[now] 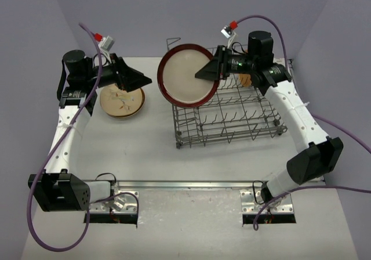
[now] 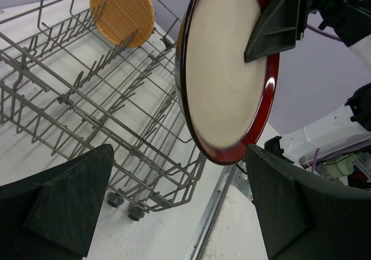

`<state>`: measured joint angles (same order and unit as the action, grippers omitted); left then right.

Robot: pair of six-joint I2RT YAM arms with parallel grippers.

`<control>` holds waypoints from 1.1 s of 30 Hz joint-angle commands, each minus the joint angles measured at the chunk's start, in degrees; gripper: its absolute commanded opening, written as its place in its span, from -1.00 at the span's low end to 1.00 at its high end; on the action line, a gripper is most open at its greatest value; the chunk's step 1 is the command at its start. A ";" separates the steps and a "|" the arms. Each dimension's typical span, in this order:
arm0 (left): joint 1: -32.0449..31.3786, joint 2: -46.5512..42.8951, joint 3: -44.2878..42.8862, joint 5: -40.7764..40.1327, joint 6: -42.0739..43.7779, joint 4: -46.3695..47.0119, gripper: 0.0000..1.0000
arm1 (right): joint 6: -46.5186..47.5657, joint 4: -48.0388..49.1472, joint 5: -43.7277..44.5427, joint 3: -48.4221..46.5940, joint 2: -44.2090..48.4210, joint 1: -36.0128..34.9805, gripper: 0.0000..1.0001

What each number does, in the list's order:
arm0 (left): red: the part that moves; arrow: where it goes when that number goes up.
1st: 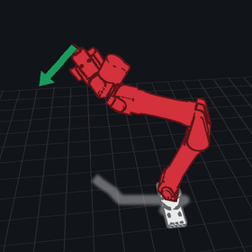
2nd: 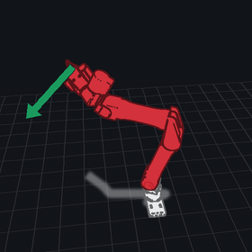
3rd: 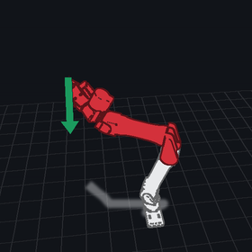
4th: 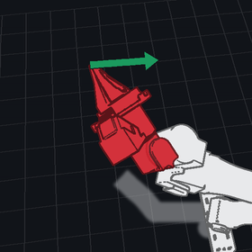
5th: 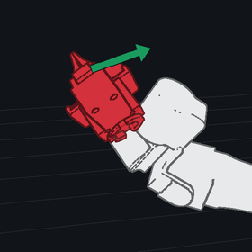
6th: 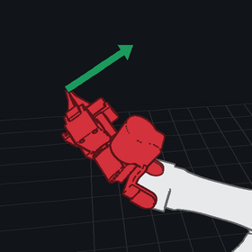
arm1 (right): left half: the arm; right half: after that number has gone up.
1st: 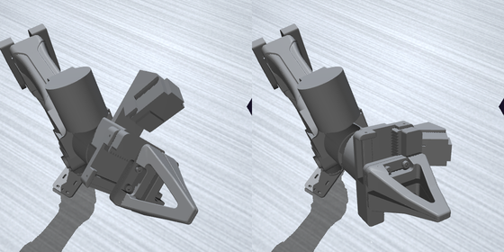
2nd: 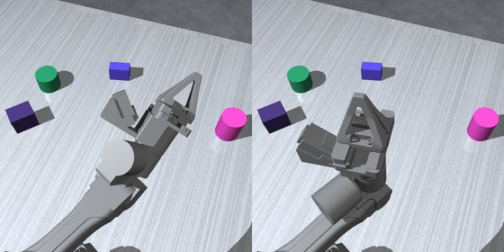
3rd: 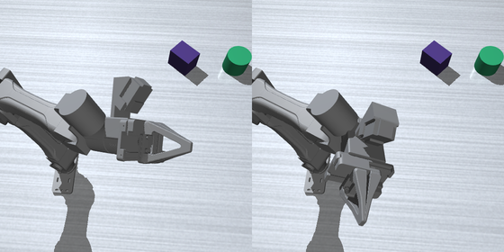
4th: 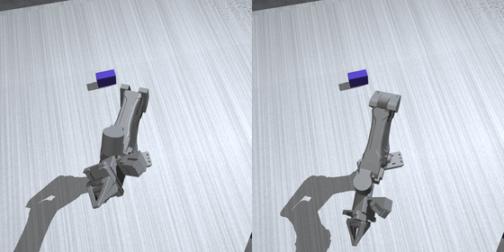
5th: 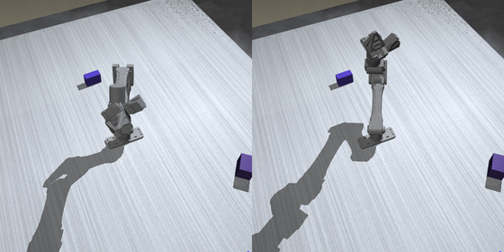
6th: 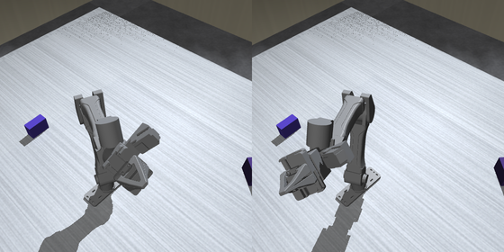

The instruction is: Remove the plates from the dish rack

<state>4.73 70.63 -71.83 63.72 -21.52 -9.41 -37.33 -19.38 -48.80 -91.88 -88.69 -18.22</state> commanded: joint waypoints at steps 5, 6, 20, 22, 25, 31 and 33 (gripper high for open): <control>0.13 0.96 2.08 4.12 -3.83 2.78 0.70 | -2.61 11.75 -7.59 0.15 1.28 -7.86 -1.00; 0.10 1.19 2.19 4.42 -4.09 2.73 0.66 | -2.43 11.49 -7.54 -0.03 0.95 -8.30 -1.00; -1.96 2.76 4.86 13.97 -1.60 1.99 -0.13 | -4.72 11.87 -7.76 -1.90 -2.97 -9.42 -1.00; -2.30 2.76 4.95 14.34 -1.51 1.94 -0.25 | -4.90 11.91 -7.74 -1.97 -3.34 -9.53 -1.00; -2.36 3.07 4.87 14.71 -1.81 1.94 -0.69 | -5.02 11.85 -7.81 -2.06 -3.64 -9.55 -1.00; -0.37 3.46 5.27 13.92 -2.33 2.23 -1.00 | -2.63 7.72 -4.19 -2.55 -3.87 -9.55 -0.05; 1.79 3.46 5.54 13.73 -4.32 3.70 -1.00 | -1.26 4.99 -1.67 -2.72 -3.44 -9.46 0.54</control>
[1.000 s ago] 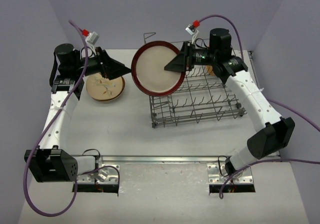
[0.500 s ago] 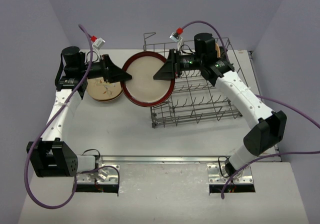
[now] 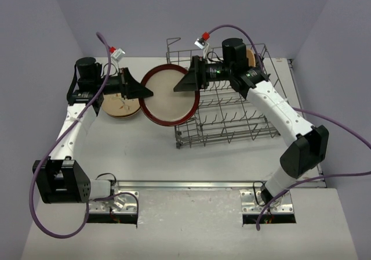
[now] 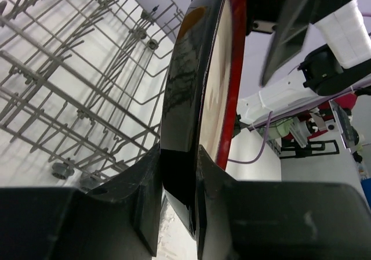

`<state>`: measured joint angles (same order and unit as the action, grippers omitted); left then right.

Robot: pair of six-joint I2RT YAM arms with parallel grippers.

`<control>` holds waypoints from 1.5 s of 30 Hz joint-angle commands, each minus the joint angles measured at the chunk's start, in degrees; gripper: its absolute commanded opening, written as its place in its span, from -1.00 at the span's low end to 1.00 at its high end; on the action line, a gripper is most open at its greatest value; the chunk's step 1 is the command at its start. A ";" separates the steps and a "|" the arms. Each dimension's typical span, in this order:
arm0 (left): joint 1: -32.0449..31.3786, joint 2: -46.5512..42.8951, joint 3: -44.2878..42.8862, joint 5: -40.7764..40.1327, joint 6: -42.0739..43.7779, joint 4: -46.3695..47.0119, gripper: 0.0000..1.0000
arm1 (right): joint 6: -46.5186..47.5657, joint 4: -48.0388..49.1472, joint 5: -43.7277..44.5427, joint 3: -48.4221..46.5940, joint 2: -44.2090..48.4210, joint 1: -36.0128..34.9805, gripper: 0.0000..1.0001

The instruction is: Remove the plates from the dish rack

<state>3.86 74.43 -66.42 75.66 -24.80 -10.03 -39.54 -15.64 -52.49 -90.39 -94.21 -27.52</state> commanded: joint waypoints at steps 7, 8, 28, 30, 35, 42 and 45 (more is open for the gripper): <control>17.26 3.85 0.60 5.45 -11.15 15.39 -1.00 | 5.43 -4.66 14.67 -5.24 4.38 2.27 0.97; 18.78 4.73 0.33 5.55 -10.89 15.14 -1.00 | 5.35 -4.75 15.03 -5.15 5.16 2.97 0.98; 28.66 30.18 -13.15 -15.44 16.55 -14.47 -1.00 | 5.79 -4.73 14.41 -2.42 7.69 6.60 0.98; 28.66 31.26 -13.65 -16.90 17.47 -14.85 -1.00 | 5.62 -4.66 14.26 -2.51 7.30 6.60 0.98; 28.75 32.88 -13.72 -18.88 17.44 -14.16 -1.00 | 5.70 -4.66 13.99 -2.60 7.11 6.66 0.97; 28.93 33.67 -13.39 -20.58 16.45 -13.44 -0.58 | 5.94 -4.66 14.01 -2.25 7.18 6.53 0.97; 28.89 33.10 -13.51 -22.86 16.63 -13.52 -0.27 | 5.87 -4.66 13.76 -2.37 7.08 6.60 0.98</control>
<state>32.22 108.88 -76.55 51.31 -7.78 -26.75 -34.48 -21.58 -37.98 -92.58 -87.66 -20.86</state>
